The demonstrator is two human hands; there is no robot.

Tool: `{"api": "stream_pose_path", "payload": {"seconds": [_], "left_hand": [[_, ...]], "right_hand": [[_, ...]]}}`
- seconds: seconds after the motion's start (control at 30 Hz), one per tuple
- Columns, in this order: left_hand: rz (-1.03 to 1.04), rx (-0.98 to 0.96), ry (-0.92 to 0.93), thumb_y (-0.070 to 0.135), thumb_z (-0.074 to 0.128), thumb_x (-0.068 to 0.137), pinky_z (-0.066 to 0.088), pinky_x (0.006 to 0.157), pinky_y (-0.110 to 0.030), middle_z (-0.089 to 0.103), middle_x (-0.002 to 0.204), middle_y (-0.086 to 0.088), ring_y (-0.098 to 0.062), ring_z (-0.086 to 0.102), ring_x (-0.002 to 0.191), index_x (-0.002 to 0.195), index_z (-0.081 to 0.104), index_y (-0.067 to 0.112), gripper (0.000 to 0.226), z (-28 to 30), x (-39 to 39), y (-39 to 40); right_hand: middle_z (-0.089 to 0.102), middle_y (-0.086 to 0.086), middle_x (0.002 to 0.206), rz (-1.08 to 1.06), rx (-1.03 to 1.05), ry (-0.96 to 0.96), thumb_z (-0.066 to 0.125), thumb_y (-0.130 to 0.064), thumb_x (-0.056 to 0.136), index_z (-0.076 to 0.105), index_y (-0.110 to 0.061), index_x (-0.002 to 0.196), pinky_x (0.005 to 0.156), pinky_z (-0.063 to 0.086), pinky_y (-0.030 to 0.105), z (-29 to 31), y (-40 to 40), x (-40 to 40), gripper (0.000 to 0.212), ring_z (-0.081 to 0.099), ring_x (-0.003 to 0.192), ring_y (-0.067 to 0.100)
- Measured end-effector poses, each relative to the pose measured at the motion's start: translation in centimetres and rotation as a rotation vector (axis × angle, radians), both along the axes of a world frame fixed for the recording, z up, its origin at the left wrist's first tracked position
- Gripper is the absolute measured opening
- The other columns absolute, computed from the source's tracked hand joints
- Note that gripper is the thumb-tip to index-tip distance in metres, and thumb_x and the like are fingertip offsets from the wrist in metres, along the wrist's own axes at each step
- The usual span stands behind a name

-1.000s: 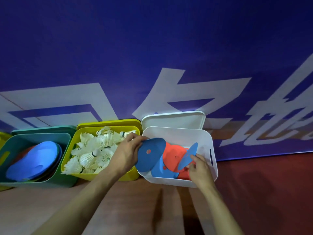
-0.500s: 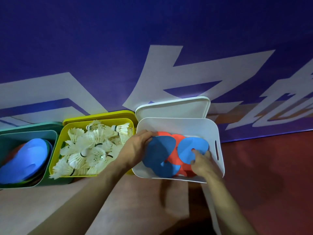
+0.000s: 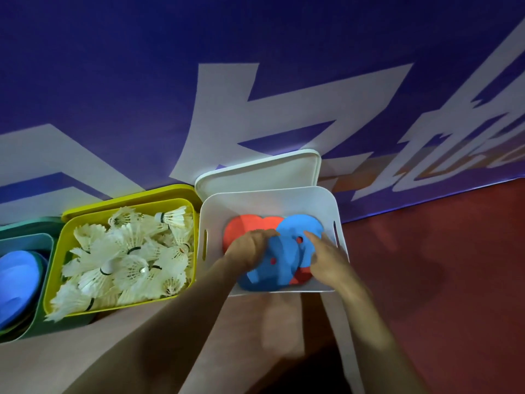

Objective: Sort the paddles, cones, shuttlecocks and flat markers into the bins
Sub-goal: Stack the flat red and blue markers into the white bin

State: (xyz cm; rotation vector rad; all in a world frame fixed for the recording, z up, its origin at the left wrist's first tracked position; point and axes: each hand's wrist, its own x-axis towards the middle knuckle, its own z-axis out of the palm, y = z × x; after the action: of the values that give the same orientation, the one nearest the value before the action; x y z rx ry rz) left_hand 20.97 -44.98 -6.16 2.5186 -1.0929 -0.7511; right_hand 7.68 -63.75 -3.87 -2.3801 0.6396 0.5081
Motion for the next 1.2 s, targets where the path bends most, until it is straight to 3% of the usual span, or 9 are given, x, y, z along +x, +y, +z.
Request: {"api": "stream_pose_path", "payload": {"seconds": [0.07,0.17,0.23,0.3,0.47,0.73,0.87,1.1,1.2], "left_hand": [[-0.105,0.077,-0.102,0.026,0.043,0.09,0.045,0.103,-0.047,0.059,0.129,-0.011,-0.032,0.058,0.115,0.146,0.045,0.019,0.057,-0.7,-0.8,-0.2],[-0.171,0.276,-0.228,0.03,0.052,0.095,0.024,0.113,-0.06,0.031,0.155,-0.006,-0.034,0.032,0.137,0.155,0.026,0.033,0.065,0.5,-2.9,0.3],[-0.195,0.208,-0.278,0.03,0.05,0.094,0.032,0.107,-0.062,0.04,0.151,-0.008,-0.037,0.04,0.133,0.143,0.048,0.031,0.049,2.0,-3.8,1.3],[-0.163,0.055,-0.341,0.031,0.044,0.086,0.047,0.09,-0.056,0.059,0.131,-0.008,-0.036,0.056,0.114,0.118,0.067,0.029,0.039,3.7,-3.8,3.2],[-0.005,-0.201,-0.413,0.029,0.046,0.091,0.046,0.086,-0.042,0.056,0.127,0.004,-0.022,0.05,0.111,0.113,0.064,0.033,0.028,9.1,-5.4,11.3],[0.488,-0.383,-0.412,0.012,0.058,0.09,0.045,0.094,-0.037,0.057,0.123,0.001,-0.023,0.054,0.111,0.112,0.067,0.024,0.027,9.6,-10.7,35.5],[0.769,-0.352,-0.441,0.013,0.053,0.087,0.046,0.085,-0.04,0.061,0.113,-0.002,-0.025,0.061,0.102,0.109,0.07,0.017,0.027,6.8,-15.2,47.6],[1.174,-0.162,-0.285,0.03,0.057,0.084,0.046,0.089,-0.042,0.053,0.122,-0.005,-0.031,0.055,0.102,0.127,0.06,0.019,0.045,0.7,-21.1,64.2],[1.324,-0.086,-0.211,0.032,0.061,0.078,0.046,0.093,-0.046,0.051,0.125,-0.01,-0.035,0.053,0.107,0.13,0.058,0.014,0.055,-1.4,-21.7,69.7]], "right_hand": [[0.021,0.009,0.163,0.009,-0.015,-0.008,0.043,-0.01,0.097,0.033,-0.03,0.151,0.112,0.026,0.028,-0.1,0.3,-0.4,0.059,0.026,0.148,0.022],[0.025,0.007,0.162,-0.008,0.042,-0.051,0.043,-0.009,0.098,0.04,-0.028,0.148,0.115,0.026,0.03,0.2,1.3,-0.8,0.054,0.029,0.147,0.021],[0.027,0.006,0.16,-0.009,0.064,-0.083,0.042,-0.006,0.097,0.042,-0.025,0.147,0.118,0.025,0.031,0.7,2.3,-0.8,0.053,0.026,0.148,0.02],[0.027,0.006,0.159,0.02,0.057,-0.109,0.042,-0.005,0.097,0.041,-0.023,0.147,0.12,0.023,0.033,1.6,3.6,-0.7,0.054,0.023,0.149,0.018],[0.038,0.005,0.15,0.132,0.01,-0.26,0.047,-0.009,0.097,0.048,-0.018,0.143,0.116,0.022,0.025,4.9,9.2,-0.2,0.046,0.037,0.139,0.021],[0.052,-0.003,0.131,0.39,0.03,-0.469,0.054,-0.029,0.095,0.061,-0.019,0.129,0.11,0.032,0.021,7.9,26.6,0.4,0.036,0.049,0.125,0.014],[0.048,-0.007,0.134,0.548,0.101,-0.406,0.056,-0.029,0.098,0.06,-0.023,0.131,0.106,0.027,0.012,7.4,37.9,0.7,0.034,0.045,0.127,0.008],[0.04,-0.005,0.141,0.818,0.177,-0.268,0.056,-0.026,0.097,0.058,-0.024,0.133,0.105,0.016,0.002,4.8,54.6,0.7,0.036,0.042,0.131,0.006],[0.031,-0.01,0.146,0.898,0.16,-0.157,0.052,-0.031,0.1,0.053,-0.028,0.137,0.104,0.02,0.007,3.5,59.0,0.8,0.037,0.037,0.135,0.004]]}}
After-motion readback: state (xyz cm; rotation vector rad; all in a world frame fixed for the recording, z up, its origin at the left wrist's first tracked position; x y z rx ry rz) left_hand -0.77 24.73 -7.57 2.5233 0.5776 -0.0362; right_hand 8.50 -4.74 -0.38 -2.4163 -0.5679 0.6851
